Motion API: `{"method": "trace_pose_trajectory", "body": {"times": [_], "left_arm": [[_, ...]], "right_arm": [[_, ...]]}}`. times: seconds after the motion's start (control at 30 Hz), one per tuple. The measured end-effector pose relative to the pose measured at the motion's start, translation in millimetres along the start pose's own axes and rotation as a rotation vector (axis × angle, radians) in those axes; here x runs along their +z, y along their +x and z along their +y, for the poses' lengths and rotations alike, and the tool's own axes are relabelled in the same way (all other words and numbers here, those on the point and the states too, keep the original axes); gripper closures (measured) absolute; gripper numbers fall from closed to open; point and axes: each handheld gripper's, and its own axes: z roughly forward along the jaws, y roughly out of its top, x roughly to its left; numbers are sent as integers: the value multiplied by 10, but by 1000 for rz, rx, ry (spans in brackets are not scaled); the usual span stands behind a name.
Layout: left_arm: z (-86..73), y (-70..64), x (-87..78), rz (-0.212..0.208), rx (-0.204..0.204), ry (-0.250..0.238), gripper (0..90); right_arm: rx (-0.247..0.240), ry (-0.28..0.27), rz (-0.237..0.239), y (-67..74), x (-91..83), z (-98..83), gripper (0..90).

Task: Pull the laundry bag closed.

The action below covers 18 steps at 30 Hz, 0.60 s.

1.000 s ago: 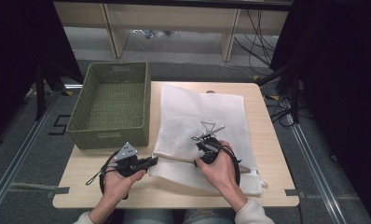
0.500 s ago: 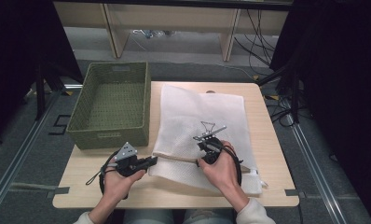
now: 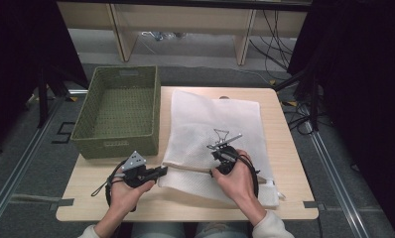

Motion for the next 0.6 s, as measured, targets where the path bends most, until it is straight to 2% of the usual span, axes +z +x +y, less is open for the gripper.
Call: {"method": "trace_pose_trajectory", "body": {"times": [0.03,0.2,0.27,0.37,0.4,0.43,0.5,0.6], "left_arm": [[0,4,-3,-1,0,1,859],[1,2,0,2,1,-1,859],[-1,-8,3,12,-21,-7,859],[-1,-5,1,12,-20,-6,859],[-1,-5,0,14,-19,-7,859],[0,4,-9,14,-9,-2,859],[1,11,-9,14,-10,-2,859],[0,10,-6,20,-7,0,859]], "right_arm": [[-1,4,-14,2,-3,-1,875],[5,-3,-9,-41,-17,-16,875],[22,2,-13,-26,-27,-15,875],[18,-2,-14,-32,-26,-17,875],[-29,-17,-9,-71,-15,-14,875],[38,14,-22,-43,-47,-25,875],[34,11,-19,-66,-49,-29,875],[60,16,-17,-66,-66,-35,875]]}}
